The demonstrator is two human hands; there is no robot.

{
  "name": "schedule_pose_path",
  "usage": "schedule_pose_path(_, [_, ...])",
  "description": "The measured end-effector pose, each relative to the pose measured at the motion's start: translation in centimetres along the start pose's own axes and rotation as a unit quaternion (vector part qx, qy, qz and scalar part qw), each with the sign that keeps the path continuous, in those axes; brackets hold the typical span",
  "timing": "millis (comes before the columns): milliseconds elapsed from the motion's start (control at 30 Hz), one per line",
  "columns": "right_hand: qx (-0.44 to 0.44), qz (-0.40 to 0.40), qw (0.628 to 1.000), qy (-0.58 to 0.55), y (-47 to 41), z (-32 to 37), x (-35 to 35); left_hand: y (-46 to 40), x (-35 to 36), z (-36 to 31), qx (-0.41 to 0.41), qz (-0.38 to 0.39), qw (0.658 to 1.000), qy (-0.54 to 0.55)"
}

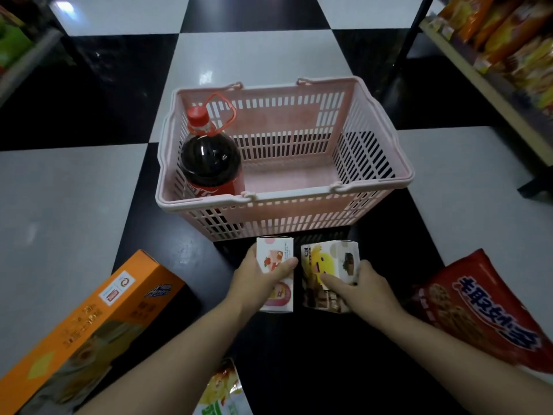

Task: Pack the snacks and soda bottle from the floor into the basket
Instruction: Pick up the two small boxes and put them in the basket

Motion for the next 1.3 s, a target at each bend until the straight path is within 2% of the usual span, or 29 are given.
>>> schedule_pose_path(67, [-0.026, -0.003, 0.994, -0.106, 2.1, 1.6, 0.0, 0.6, 0.8, -1.6, 0.007, 0.021, 0.999, 0.038])
schedule_pose_path(133, [-0.063, 0.032, 0.985, -0.157, 4.5, 3.4, -0.3, 1.5, 1.2, -3.5, 0.016, 0.034, 0.997, 0.061])
schedule_pose_path(200, [-0.098, 0.037, 0.983, -0.152, 6.4, 4.8, -0.8, 2.5, 1.3, -5.2, 0.032, 0.055, 0.995, 0.082])
schedule_pose_path(300, [-0.166, -0.047, 0.979, -0.110, 8.3, 6.6, -2.4, 4.1, 1.3, -7.5, 0.055, 0.074, 0.991, 0.102])
schedule_pose_path(400, [-0.229, -0.118, 0.963, -0.076, 9.1, 8.8, -4.3, 5.1, 0.1, -10.5, 0.123, 0.040, 0.988, 0.084])
schedule_pose_path(533, [-0.294, -0.167, 0.937, -0.082, 8.0, 13.3, -7.0, 4.0, -2.8, -16.0, 0.189, -0.052, 0.979, 0.058])
schedule_pose_path(700, [-0.322, -0.196, 0.919, -0.112, 2.9, 18.8, -8.9, -0.5, -4.2, -19.9, 0.187, -0.106, 0.974, 0.069])
schedule_pose_path(833, [-0.302, -0.166, 0.931, -0.120, -0.6, 18.9, -7.5, -3.3, -3.6, -18.6, 0.146, -0.096, 0.981, 0.083])
schedule_pose_path(1000, [-0.282, -0.105, 0.949, -0.092, -3.1, 16.5, -5.4, -5.8, -3.2, -15.1, 0.083, -0.101, 0.991, -0.025])
schedule_pose_path(1067, [-0.288, -0.101, 0.951, -0.040, -3.6, 16.1, -5.1, -6.1, -3.4, -14.6, 0.072, -0.111, 0.987, -0.088])
schedule_pose_path(1167, [-0.287, -0.126, 0.947, 0.073, -3.9, 15.4, -5.2, -6.0, -4.0, -14.6, 0.094, -0.147, 0.968, -0.183])
schedule_pose_path(1300, [-0.313, -0.137, 0.933, 0.114, -2.9, 14.2, -5.5, -4.9, -3.8, -14.6, 0.138, -0.169, 0.942, -0.253])
Point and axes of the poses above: each hand's wrist, its own y-axis away from the middle knuckle, its own x-axis out of the palm, z = x × y, the point moved 6 cm from there along -y, towards the middle knuckle, and after that the axes turned 3 degrees about -y, right-handed, at the moved point
